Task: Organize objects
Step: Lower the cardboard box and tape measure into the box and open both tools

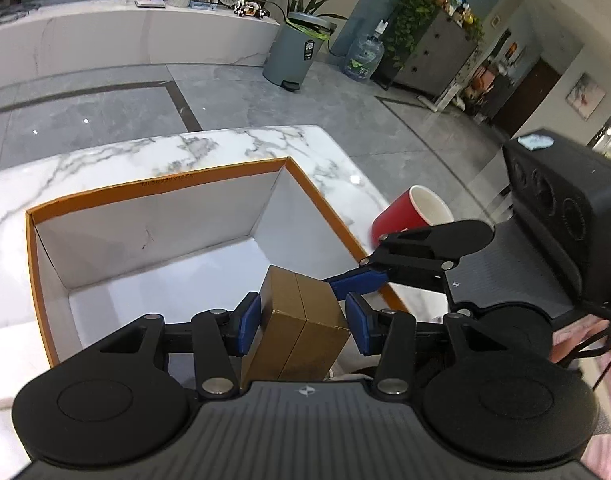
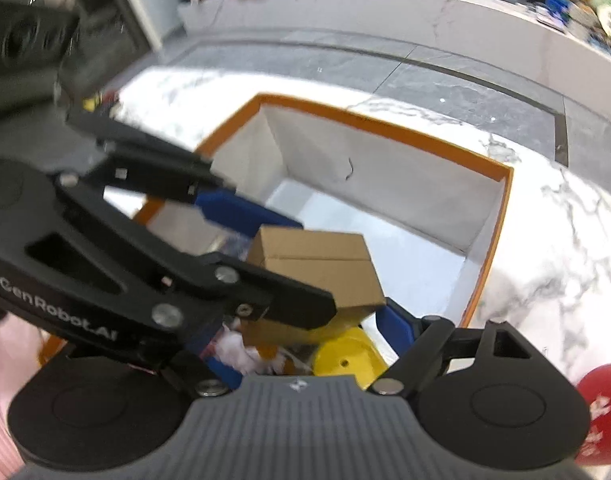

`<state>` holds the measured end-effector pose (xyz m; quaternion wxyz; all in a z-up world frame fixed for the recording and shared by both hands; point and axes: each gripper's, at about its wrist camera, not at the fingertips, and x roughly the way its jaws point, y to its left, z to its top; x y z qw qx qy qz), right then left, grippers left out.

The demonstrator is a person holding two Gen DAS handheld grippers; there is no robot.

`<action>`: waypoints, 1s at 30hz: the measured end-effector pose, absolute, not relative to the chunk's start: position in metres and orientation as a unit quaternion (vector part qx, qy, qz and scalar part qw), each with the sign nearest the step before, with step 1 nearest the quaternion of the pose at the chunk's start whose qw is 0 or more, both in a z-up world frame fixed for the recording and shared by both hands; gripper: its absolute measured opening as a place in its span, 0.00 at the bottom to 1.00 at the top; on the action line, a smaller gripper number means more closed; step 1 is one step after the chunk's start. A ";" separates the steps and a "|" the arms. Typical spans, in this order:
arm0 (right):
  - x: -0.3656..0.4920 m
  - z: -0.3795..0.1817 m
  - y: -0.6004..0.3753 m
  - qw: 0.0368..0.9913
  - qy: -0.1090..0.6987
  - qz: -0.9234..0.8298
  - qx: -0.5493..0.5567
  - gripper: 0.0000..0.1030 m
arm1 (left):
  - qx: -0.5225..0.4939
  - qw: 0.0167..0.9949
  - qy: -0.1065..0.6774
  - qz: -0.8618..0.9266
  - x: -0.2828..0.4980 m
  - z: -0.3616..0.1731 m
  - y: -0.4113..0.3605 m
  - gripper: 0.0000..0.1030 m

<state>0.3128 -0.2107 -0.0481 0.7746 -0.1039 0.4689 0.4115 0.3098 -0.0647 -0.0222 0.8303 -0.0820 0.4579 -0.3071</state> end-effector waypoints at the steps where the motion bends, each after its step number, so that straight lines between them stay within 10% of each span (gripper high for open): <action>1: 0.310 -0.049 -0.217 0.777 0.468 0.410 -0.096 0.77 | -0.088 0.828 0.460 -0.307 0.311 -0.022 -0.063 0.51; 30: 0.336 -0.032 -0.189 0.795 0.335 0.335 -0.379 0.67 | -0.114 0.868 0.445 -0.190 0.354 -0.044 -0.104 0.49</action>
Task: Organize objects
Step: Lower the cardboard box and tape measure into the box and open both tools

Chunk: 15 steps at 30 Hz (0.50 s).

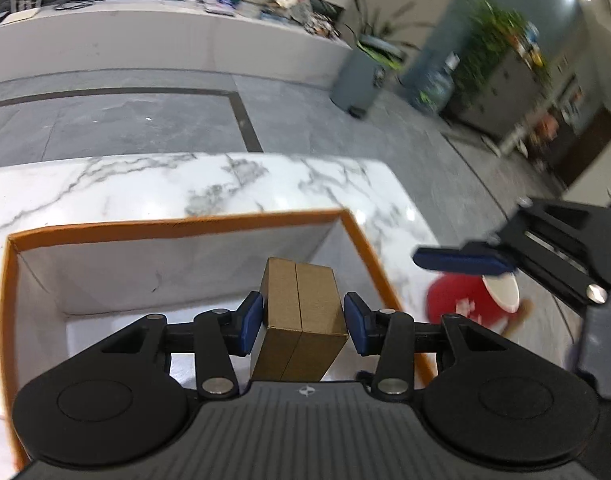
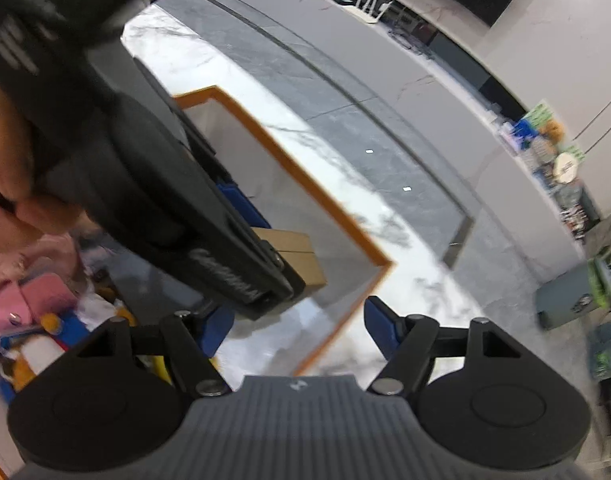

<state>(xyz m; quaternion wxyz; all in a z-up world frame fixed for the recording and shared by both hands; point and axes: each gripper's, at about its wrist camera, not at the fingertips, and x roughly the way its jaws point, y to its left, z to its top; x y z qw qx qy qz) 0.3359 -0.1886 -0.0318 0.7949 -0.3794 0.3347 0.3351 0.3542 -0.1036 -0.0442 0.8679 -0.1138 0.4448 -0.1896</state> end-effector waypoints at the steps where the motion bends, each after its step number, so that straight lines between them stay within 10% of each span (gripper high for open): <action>1: 0.336 -0.030 -0.189 0.793 0.333 0.328 -0.391 0.62 | -0.111 0.872 0.441 -0.184 0.356 -0.045 -0.108 0.49; 5: 0.344 -0.033 -0.184 0.780 0.350 0.307 -0.418 0.31 | -0.105 0.876 0.440 -0.168 0.363 -0.052 -0.119 0.49; 15: 0.344 -0.041 -0.192 0.781 0.373 0.305 -0.397 0.26 | -0.136 0.864 0.464 -0.138 0.365 -0.071 -0.118 0.49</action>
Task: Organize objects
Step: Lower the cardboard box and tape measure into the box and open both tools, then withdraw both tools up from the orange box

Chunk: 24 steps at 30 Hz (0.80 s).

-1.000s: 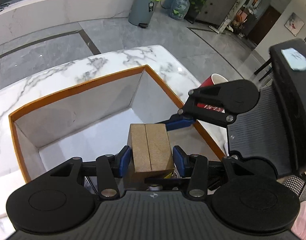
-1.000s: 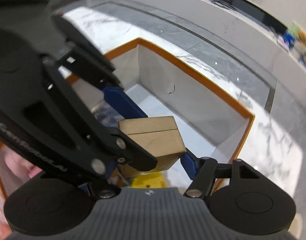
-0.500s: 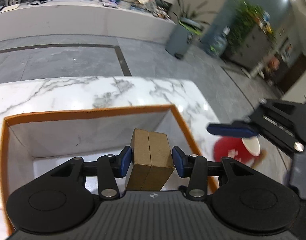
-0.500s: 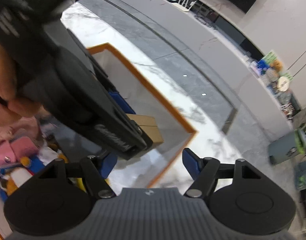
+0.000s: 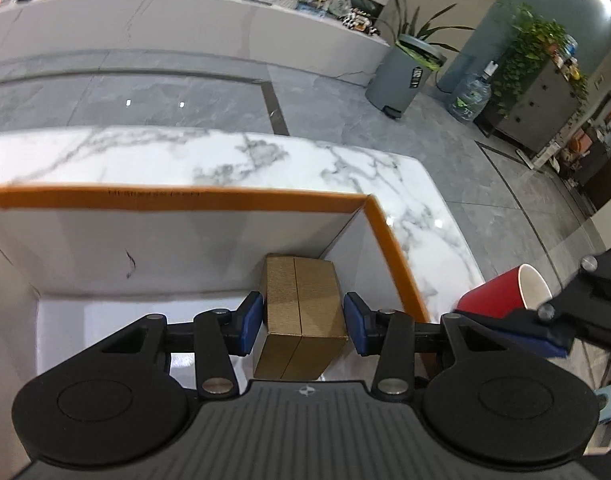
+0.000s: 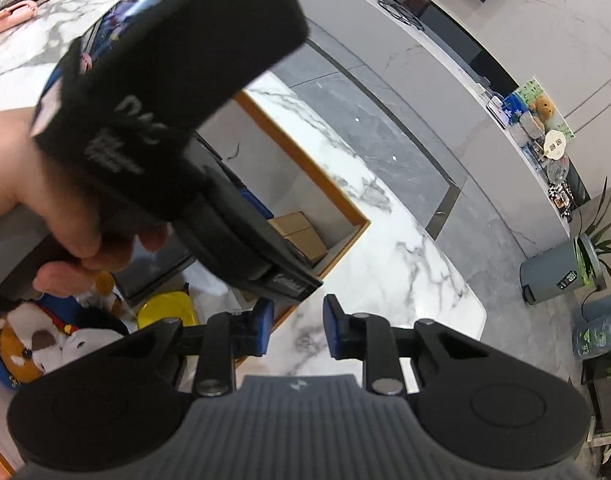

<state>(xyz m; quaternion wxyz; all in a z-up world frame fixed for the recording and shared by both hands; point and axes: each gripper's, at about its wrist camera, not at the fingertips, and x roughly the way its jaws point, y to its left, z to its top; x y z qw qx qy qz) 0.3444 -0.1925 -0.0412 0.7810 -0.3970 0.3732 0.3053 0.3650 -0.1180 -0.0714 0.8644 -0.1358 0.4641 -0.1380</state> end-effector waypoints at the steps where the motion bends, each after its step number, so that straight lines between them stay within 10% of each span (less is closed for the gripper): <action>1: 0.344 -0.041 -0.194 0.781 0.374 0.306 -0.396 0.26 | -0.140 0.862 0.467 -0.137 0.366 -0.071 -0.117 0.49; 24: 0.313 -0.024 -0.189 0.786 0.367 0.313 -0.387 0.27 | -0.116 0.858 0.463 -0.192 0.343 -0.021 -0.105 0.49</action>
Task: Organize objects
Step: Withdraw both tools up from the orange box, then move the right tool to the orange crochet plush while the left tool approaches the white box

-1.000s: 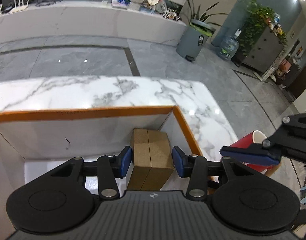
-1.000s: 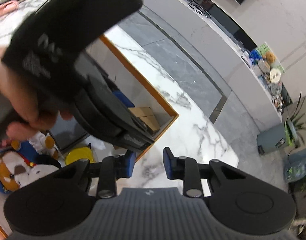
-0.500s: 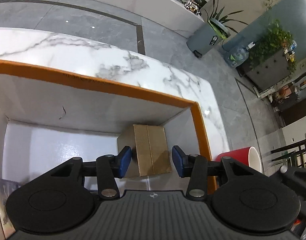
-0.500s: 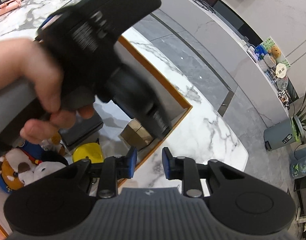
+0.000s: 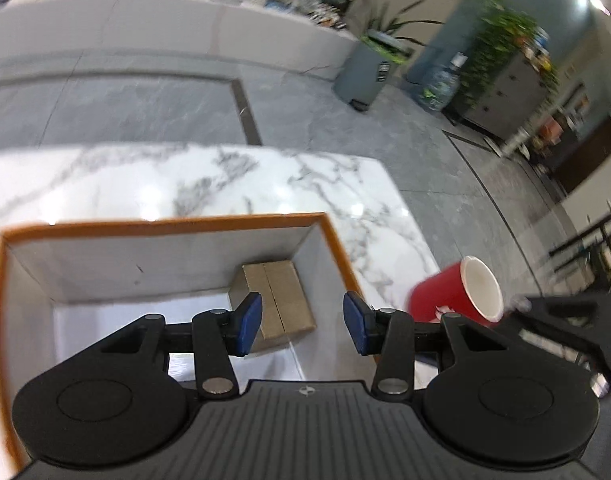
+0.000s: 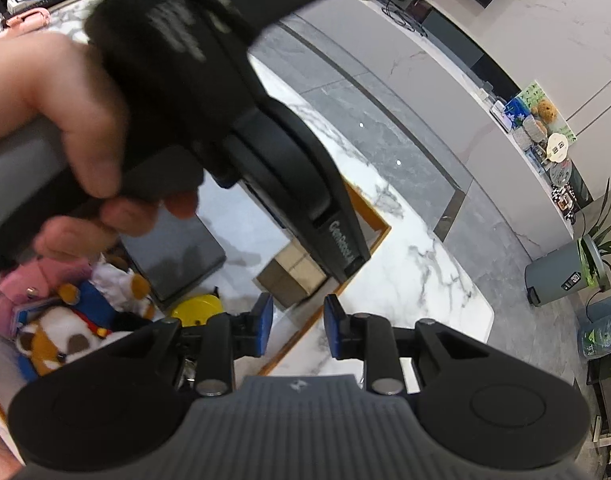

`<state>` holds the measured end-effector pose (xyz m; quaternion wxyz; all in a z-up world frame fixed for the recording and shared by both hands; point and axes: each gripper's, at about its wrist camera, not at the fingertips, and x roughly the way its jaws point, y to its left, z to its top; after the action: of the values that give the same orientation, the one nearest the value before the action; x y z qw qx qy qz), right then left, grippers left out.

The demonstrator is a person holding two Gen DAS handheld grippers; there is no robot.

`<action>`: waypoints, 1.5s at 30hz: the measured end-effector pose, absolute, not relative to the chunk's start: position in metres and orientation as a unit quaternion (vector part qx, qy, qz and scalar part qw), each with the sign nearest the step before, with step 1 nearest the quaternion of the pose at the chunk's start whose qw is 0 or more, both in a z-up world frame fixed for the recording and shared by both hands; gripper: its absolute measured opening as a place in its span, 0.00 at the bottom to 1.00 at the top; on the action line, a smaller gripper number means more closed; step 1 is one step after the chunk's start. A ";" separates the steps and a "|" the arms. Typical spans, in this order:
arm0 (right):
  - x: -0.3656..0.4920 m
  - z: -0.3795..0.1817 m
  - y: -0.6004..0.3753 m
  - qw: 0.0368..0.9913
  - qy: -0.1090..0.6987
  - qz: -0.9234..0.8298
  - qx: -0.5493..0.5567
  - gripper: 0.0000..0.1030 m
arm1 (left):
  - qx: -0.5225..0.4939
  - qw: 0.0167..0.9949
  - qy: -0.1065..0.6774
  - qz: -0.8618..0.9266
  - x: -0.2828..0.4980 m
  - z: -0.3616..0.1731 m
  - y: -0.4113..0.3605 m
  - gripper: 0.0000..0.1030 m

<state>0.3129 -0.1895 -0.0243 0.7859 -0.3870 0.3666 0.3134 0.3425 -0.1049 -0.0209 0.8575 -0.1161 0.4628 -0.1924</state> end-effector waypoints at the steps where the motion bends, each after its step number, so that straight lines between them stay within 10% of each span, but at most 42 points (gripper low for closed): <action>1: 0.309 -0.021 -0.188 0.787 0.364 0.314 -0.388 0.27 | -0.107 0.861 0.458 -0.193 0.337 -0.014 -0.104 0.49; 19: 0.220 0.043 -0.135 0.804 0.348 0.395 -0.276 0.27 | 0.025 0.879 0.422 -0.222 0.202 0.064 0.010 0.49; 45: 0.238 -0.066 0.036 0.682 0.382 0.432 -0.449 0.42 | 0.074 0.858 0.478 -0.170 0.205 -0.041 0.108 0.48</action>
<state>0.2383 0.0358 -0.0657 0.6823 -0.4487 0.3824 0.4322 0.2047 0.1077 -0.0409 0.8583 0.0743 0.4783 -0.1705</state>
